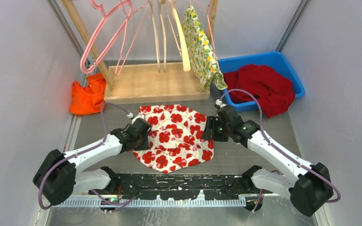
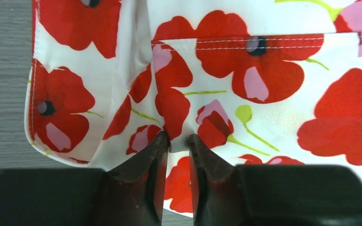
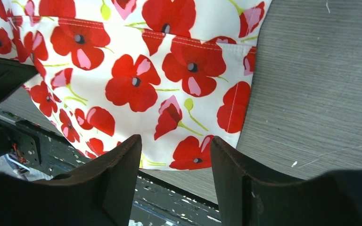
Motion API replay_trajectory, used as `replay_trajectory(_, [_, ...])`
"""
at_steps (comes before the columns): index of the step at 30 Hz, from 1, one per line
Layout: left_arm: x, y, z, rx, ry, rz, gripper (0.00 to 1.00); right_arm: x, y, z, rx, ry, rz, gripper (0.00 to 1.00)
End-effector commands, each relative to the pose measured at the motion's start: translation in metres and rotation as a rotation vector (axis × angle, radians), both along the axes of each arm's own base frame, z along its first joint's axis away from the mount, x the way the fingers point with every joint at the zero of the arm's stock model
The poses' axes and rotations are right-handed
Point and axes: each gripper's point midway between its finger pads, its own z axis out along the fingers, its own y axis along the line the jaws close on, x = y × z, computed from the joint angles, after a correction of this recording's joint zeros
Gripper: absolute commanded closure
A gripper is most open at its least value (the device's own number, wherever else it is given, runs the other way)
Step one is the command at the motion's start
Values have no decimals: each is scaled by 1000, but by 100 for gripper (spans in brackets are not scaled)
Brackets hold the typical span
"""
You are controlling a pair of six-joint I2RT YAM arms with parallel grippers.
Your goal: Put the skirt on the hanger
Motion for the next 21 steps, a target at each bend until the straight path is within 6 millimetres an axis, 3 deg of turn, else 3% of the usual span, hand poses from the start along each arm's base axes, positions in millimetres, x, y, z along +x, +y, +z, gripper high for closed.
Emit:
replay_trajectory(1, [12,-3,10,-13,-54,16,82,-1,-7,-3,-5,-19,-16,40])
replay_trajectory(3, [13,-4,15,-20,-62,15,88,-2,-7,-2,-2,-19,-18,40])
replay_trajectory(6, [15,-4,27,-17,-74,10,89,0,-9,-1,-3,-31,-31,39])
replay_trajectory(21, [23,0,115,-68,-223,-16,89,7,-1,-7,27,-2,-67,39])
